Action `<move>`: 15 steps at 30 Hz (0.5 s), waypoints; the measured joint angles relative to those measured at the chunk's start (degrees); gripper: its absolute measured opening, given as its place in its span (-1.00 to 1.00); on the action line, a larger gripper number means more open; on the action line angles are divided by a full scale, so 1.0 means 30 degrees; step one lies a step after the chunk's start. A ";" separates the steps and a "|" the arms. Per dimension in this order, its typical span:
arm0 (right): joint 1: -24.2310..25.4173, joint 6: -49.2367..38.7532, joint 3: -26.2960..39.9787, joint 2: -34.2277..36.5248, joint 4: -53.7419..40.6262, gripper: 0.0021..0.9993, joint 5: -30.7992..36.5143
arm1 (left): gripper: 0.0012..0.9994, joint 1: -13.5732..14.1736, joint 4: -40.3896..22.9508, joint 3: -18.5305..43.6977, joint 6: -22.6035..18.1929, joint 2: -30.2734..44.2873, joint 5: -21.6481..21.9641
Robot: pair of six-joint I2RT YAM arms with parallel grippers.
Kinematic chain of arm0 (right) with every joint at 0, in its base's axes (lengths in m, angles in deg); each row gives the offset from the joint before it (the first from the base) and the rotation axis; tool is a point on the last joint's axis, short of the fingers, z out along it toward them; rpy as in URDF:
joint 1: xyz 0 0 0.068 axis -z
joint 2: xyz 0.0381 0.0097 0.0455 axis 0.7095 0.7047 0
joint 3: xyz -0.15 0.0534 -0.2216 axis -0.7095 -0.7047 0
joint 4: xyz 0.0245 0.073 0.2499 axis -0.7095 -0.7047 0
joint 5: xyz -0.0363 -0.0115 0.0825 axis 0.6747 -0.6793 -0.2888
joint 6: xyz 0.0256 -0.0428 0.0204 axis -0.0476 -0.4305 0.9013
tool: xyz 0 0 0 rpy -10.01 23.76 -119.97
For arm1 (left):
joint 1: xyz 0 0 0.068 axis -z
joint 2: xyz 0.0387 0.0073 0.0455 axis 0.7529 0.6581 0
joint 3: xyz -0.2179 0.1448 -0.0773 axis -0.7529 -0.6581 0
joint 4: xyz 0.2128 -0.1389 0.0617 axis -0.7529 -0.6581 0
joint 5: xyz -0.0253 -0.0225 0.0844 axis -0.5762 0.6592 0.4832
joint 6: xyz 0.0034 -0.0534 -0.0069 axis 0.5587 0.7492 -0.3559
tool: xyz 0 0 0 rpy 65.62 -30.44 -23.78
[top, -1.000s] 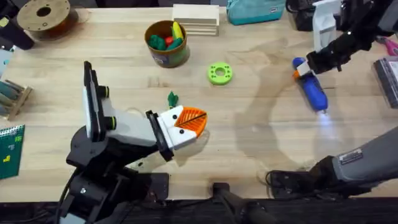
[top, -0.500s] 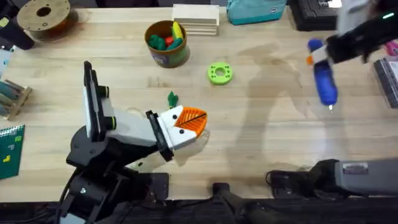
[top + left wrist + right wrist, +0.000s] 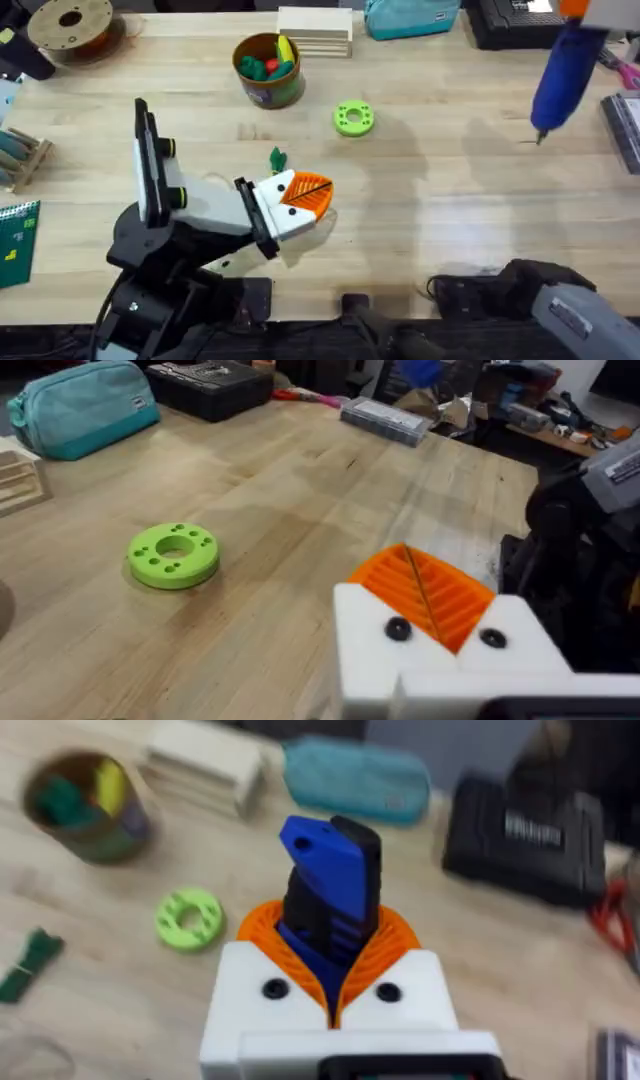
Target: Pick up the gripper from the table and insert it into the empty holder that is missing its gripper. Then pick up a screw, insert it into the mounting hole, and use the screwdriver to tighten it. Finally, clean up the table by picking up the vegetable and placing it into the bucket.
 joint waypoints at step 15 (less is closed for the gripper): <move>-0.6705 0.8804 -0.7949 -0.5494 1.2579 -0.94 -0.1726 | -0.98 0.0000 0.0001 0.0000 -0.0001 0.0006 0.0000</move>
